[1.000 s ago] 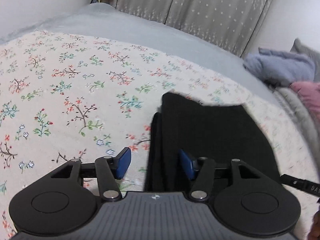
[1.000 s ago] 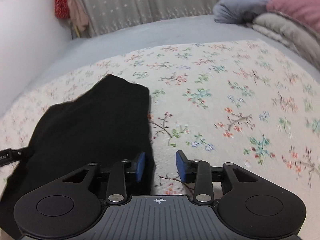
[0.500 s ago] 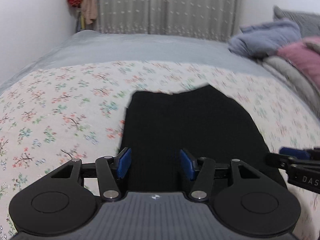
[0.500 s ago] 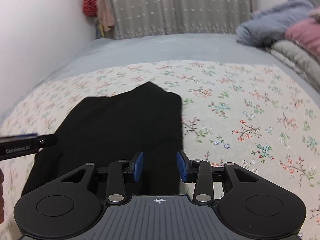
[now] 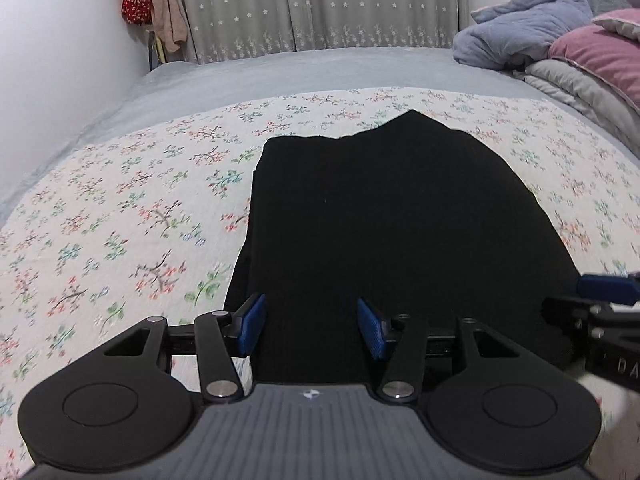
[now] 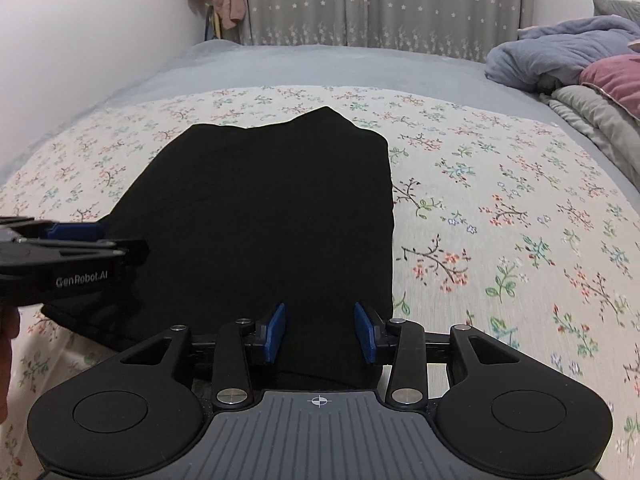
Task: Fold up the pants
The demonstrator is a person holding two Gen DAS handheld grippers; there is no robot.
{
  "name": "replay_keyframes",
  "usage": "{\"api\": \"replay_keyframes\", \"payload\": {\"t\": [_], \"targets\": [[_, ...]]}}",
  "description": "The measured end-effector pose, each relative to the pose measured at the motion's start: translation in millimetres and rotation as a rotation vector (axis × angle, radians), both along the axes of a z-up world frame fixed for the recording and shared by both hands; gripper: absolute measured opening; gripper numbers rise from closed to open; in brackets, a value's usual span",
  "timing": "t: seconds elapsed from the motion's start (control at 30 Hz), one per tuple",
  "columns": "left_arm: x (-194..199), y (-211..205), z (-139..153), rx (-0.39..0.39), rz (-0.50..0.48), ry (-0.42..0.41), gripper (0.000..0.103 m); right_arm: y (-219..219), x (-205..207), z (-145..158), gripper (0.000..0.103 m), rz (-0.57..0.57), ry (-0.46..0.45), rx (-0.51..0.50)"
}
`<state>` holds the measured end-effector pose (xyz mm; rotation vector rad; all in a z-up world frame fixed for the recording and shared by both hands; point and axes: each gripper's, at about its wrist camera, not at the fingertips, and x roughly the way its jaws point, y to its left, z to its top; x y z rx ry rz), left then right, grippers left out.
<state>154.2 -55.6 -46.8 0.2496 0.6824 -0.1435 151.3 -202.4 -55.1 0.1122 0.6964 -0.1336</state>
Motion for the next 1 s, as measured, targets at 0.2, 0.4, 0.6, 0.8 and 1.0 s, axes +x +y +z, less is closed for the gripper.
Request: {"api": "replay_keyframes", "payload": {"t": [0.2, 0.4, 0.6, 0.8, 1.0], "targets": [[-25.5, 14.0, 8.3, -0.013, 0.034, 0.009, 0.067, 8.1, -24.9, 4.0, 0.050, -0.002, 0.000, 0.021], [-65.6, 29.3, 20.1, -0.054, 0.091, 0.018, 0.068, 19.2, -57.6, 1.2, 0.051, 0.018, 0.037, 0.116], [-116.2, 39.0, 38.5, -0.090, 0.126, 0.001, 0.079, 40.0, -98.0, 15.1, 0.056, 0.003, -0.034, 0.047], [-167.4, 40.4, 63.2, -0.135, 0.097, -0.061, 0.086, 49.2, -149.4, 40.3, 0.081, -0.054, -0.152, 0.076], [-188.4, 37.4, 81.4, -0.171, 0.094, -0.089, 0.097, 54.3, -175.6, 55.2, 0.085, -0.118, -0.191, 0.123]]}}
